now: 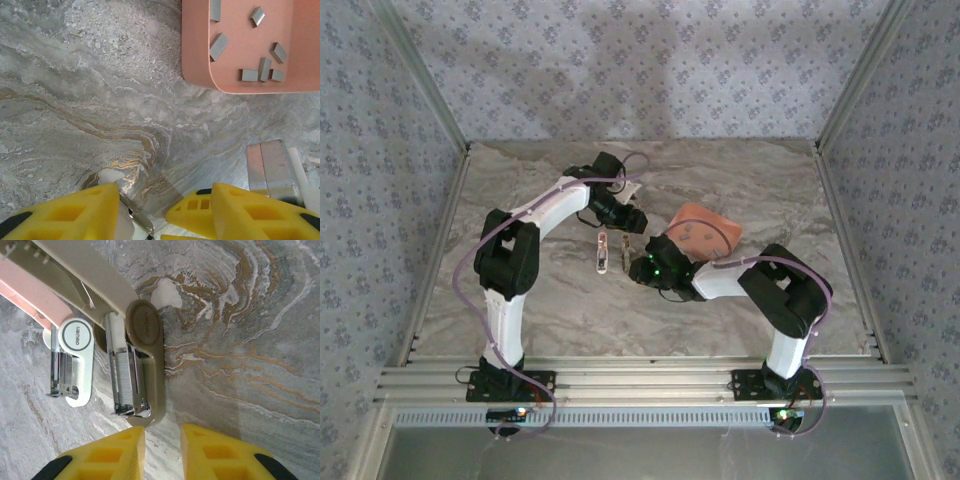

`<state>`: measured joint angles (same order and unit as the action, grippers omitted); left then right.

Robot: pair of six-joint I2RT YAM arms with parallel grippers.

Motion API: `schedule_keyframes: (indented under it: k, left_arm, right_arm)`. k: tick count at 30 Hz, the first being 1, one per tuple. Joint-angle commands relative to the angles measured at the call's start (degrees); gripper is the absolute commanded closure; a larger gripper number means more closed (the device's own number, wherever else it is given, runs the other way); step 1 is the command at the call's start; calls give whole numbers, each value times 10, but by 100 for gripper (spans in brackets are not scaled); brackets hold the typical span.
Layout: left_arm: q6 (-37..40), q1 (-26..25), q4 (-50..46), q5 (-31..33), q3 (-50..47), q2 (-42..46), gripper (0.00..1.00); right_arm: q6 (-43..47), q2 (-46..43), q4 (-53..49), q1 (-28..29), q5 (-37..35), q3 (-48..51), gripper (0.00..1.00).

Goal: Load the staples into the stapler

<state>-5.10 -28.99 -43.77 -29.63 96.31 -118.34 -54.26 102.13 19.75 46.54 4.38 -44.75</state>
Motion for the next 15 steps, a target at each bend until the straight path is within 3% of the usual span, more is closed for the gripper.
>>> schedule_keyframes:
  k: [1,15]
  left_arm:
    - [10,-4,-26,-22,0,6,50]
    - [-3,-10,0,-46,-74,62,52]
  right_arm:
    - [-4,5,-16,-5,0,-16,75]
    - [5,-1,-42,-9,-10,-20,75]
